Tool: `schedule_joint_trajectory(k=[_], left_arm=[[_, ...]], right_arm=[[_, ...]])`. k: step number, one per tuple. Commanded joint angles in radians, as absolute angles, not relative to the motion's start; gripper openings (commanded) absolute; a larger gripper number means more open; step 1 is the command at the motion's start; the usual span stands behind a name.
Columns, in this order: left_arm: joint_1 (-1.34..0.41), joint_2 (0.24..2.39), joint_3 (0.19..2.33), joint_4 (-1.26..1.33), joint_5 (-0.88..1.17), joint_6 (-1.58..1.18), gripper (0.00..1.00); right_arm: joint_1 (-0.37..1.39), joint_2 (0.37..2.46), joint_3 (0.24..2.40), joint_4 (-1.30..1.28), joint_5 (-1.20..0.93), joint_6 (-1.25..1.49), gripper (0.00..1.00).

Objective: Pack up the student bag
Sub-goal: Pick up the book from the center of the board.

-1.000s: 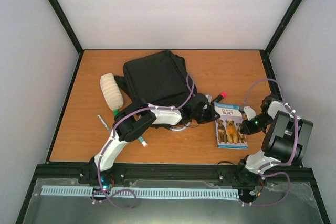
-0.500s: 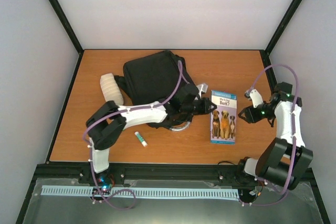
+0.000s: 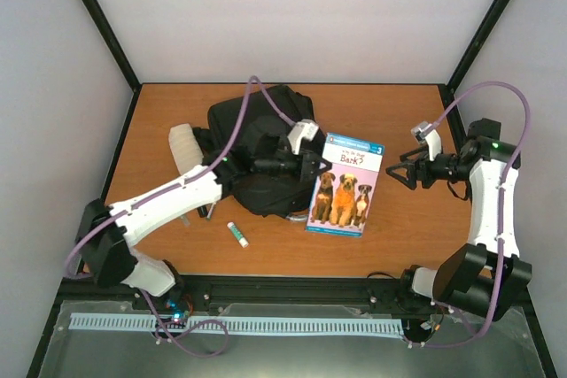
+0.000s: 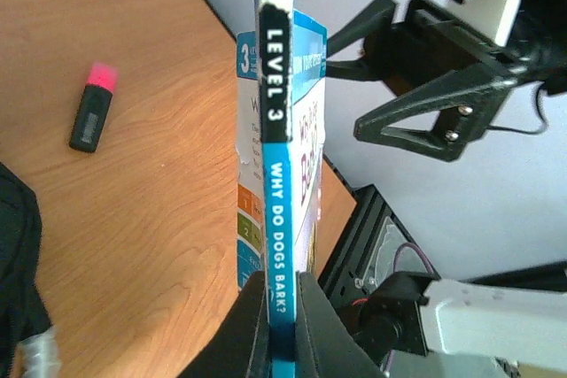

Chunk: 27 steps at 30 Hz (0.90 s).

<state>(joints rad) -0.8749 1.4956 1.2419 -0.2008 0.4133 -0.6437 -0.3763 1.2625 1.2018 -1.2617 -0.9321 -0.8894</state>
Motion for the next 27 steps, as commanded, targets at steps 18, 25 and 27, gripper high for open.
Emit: schedule_joint_trajectory(k=[18,25,27], left_arm=[[-0.750,1.197,1.184,-0.310,0.837,-0.299,0.01],[-0.727,1.188,1.180,-0.332,0.811,-0.274,0.01],[-0.723,1.190,1.180,-0.333,0.804,-0.276,0.01]], right_arm=[[-0.023,1.213,1.230,-1.075,-1.371,-0.650,0.84],[-0.017,1.196,1.194,-1.135,-1.471,-0.704,0.44],[-0.012,1.190,1.183,-1.145,-1.471,-0.712,0.33]])
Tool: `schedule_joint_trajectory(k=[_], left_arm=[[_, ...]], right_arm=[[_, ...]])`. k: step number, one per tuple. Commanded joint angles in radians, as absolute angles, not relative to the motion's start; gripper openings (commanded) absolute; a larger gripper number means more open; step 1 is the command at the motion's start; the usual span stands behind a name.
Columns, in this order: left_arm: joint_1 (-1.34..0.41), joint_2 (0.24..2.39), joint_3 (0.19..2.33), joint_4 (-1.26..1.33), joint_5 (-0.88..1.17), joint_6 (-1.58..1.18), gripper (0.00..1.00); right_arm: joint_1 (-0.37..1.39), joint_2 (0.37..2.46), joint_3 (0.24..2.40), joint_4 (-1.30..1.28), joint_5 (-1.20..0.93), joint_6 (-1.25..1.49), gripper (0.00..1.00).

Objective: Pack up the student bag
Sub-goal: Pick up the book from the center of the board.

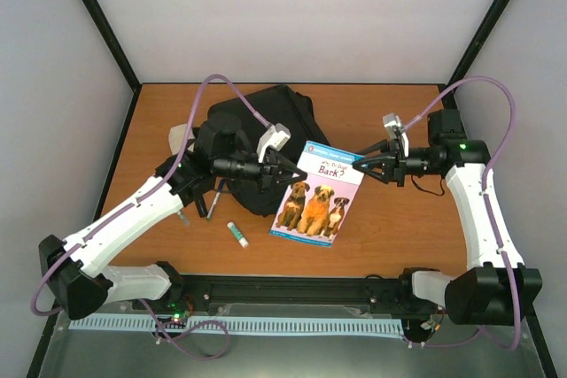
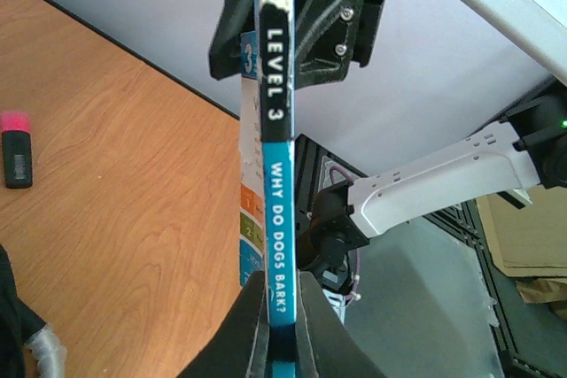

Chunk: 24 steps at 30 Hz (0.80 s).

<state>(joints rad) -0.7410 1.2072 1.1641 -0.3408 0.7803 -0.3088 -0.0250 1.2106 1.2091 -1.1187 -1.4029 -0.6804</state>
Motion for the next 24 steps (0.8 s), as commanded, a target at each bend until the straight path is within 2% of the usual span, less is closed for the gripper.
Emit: schedule_joint_trajectory(k=[1,6,8,9,10,15,16,22,24], left_arm=[[-0.721,1.192,1.180,-0.332,0.799,-0.277,0.01],[-0.721,1.185,1.170,-0.329,0.740,-0.286,0.01],[-0.721,1.185,1.166,-0.323,0.725,-0.291,0.01],[-0.720,1.187,1.164,-0.321,0.728,-0.292,0.02],[-0.721,1.190,1.161,-0.317,0.734,-0.293,0.06],[-0.721,1.210,1.124,-0.289,0.763,-0.291,0.46],[-0.721,1.210,1.109,-0.266,0.769,-0.304,0.49],[-0.721,1.166,1.017,-0.205,0.772,-0.330,0.50],[-0.721,1.158,0.993,-0.183,0.790,-0.341,0.46]], right_arm=[[-0.010,1.187,1.180,-1.150,-1.466,-0.724,0.29],[-0.008,1.170,1.163,-1.160,-1.459,-0.734,0.16],[-0.008,1.163,1.168,-1.166,-1.466,-0.734,0.05],[-0.008,1.159,1.171,-1.158,-1.469,-0.722,0.03],[-0.008,1.155,1.175,-1.149,-1.471,-0.707,0.03],[-0.008,1.156,1.224,-1.135,-1.473,-0.675,0.03],[-0.008,1.160,1.232,-1.132,-1.479,-0.665,0.03],[-0.008,1.195,1.242,-1.127,-1.519,-0.640,0.03],[-0.007,1.200,1.246,-1.126,-1.523,-0.639,0.03]])
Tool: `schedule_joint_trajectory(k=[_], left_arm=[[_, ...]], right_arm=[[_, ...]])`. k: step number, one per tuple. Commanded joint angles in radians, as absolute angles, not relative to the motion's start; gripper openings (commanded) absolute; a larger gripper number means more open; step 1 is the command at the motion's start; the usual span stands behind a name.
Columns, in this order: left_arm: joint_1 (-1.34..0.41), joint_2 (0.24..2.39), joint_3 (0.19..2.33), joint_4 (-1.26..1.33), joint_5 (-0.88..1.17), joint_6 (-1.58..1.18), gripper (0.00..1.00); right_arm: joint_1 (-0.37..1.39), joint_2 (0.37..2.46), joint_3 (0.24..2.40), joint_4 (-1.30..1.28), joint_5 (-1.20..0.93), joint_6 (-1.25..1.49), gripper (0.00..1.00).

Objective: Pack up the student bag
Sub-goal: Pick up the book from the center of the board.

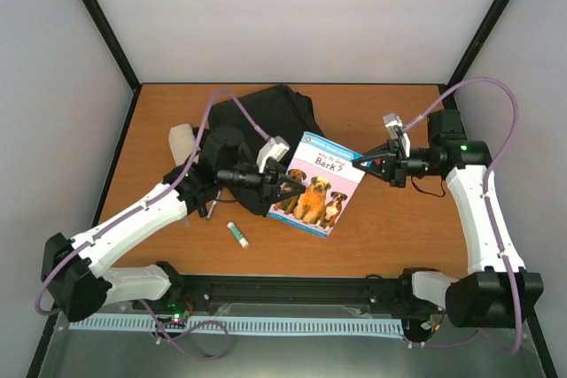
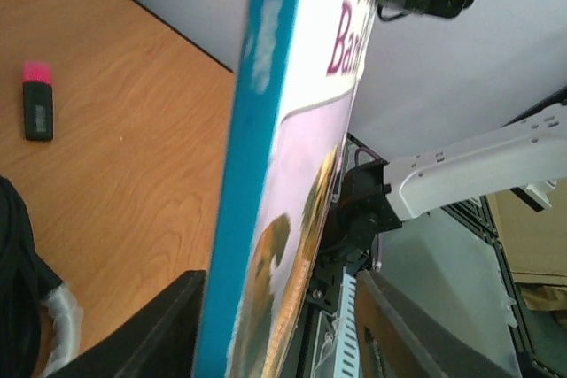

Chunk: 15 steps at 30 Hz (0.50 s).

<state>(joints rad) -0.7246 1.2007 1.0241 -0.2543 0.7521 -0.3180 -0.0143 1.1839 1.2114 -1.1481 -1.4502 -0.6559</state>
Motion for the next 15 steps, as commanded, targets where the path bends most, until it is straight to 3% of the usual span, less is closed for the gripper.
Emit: schedule_joint_trajectory(k=[1,7,9,12,15], left_arm=[[-0.721,1.159,0.985,-0.177,0.804,-0.344,0.43],[-0.721,1.161,0.984,-0.172,0.869,-0.356,0.17],[-0.721,1.159,0.991,-0.171,0.867,-0.366,0.12],[-0.721,1.139,0.992,-0.135,0.830,-0.405,0.04],[-0.721,1.115,0.993,-0.079,0.782,-0.466,0.01]], right_arm=[[-0.008,1.203,1.247,-1.126,-1.522,-0.636,0.03],[-0.008,1.211,1.253,-1.099,-1.508,-0.597,0.03],[-0.008,1.211,1.250,-1.081,-1.492,-0.574,0.07],[-0.008,1.204,1.236,-1.039,-1.473,-0.530,0.42],[-0.008,1.188,1.214,-0.997,-1.448,-0.493,0.63]])
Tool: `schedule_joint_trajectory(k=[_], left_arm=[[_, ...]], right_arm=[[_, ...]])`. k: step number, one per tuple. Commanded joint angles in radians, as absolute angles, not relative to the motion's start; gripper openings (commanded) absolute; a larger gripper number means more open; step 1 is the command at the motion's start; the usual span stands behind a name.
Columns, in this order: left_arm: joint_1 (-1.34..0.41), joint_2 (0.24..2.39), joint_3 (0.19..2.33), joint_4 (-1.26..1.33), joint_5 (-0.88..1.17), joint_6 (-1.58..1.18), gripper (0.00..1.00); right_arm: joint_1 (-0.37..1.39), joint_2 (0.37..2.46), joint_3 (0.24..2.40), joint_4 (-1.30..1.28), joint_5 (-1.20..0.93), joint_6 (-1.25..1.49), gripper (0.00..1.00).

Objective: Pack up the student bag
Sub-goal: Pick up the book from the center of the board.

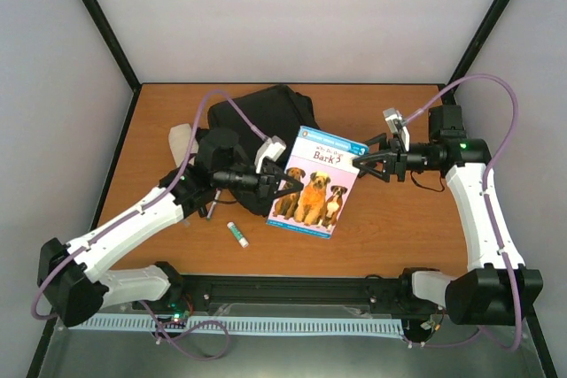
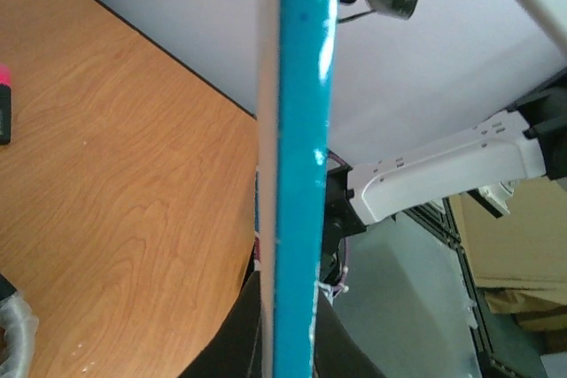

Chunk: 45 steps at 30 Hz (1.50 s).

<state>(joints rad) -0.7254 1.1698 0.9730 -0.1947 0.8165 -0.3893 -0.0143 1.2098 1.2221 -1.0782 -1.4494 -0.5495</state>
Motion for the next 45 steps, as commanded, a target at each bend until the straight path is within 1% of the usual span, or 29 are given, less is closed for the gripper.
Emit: schedule_joint_trajectory(k=[1,3,4,9,14,18,21,25,29,32,36,40,41,43,44,45], left_arm=[[-0.721,1.109,0.990,-0.056,0.765,-0.489,0.01],[-0.720,1.098,0.981,0.018,0.756,-0.545,0.01],[-0.721,1.096,0.977,0.049,0.752,-0.570,0.01],[-0.721,1.118,0.973,0.153,0.744,-0.646,0.01],[-0.721,1.159,0.965,0.247,0.711,-0.710,0.01],[-0.721,1.181,0.963,0.285,0.664,-0.732,0.01],[-0.721,1.194,0.967,0.301,0.644,-0.736,0.01],[-0.721,1.208,0.963,0.302,0.634,-0.736,0.01],[-0.721,1.215,0.961,0.289,0.634,-0.719,0.01],[-0.721,1.210,0.958,0.269,0.620,-0.700,0.01],[-0.720,1.206,0.955,0.249,0.610,-0.681,0.01],[-0.721,1.207,0.952,0.232,0.599,-0.658,0.01],[-0.721,1.206,0.952,0.227,0.595,-0.651,0.01],[-0.721,1.207,0.954,0.204,0.588,-0.632,0.05],[-0.721,1.205,0.957,0.184,0.576,-0.620,0.13],[-0.721,1.200,0.960,0.157,0.551,-0.611,0.31]], right_arm=[[-0.008,1.183,1.206,-0.982,-1.440,-0.485,0.67],[-0.007,1.177,1.188,-0.971,-1.442,-0.475,0.74],[-0.005,1.177,1.174,-0.962,-1.454,-0.464,0.75],[0.009,1.188,1.130,-0.960,-1.493,-0.453,0.79],[0.055,1.184,1.102,-0.956,-1.525,-0.447,0.79],[0.077,1.165,1.083,-0.955,-1.569,-0.447,0.75],[0.082,1.157,1.073,-0.951,-1.600,-0.431,0.68],[0.081,1.162,1.079,-0.922,-1.611,-0.371,0.54],[0.081,1.177,1.096,-0.910,-1.602,-0.337,0.34],[0.080,1.181,1.102,-0.888,-1.585,-0.299,0.24],[0.080,1.177,1.098,-0.842,-1.544,-0.234,0.15],[0.080,1.164,1.083,-0.762,-1.470,-0.140,0.03],[0.080,1.158,1.076,-0.735,-1.433,-0.102,0.03],[0.080,1.150,1.067,-0.705,-1.359,-0.070,0.03],[0.079,1.147,1.067,-0.700,-1.299,-0.061,0.03],[0.074,1.146,1.071,-0.706,-1.257,-0.070,0.03]])
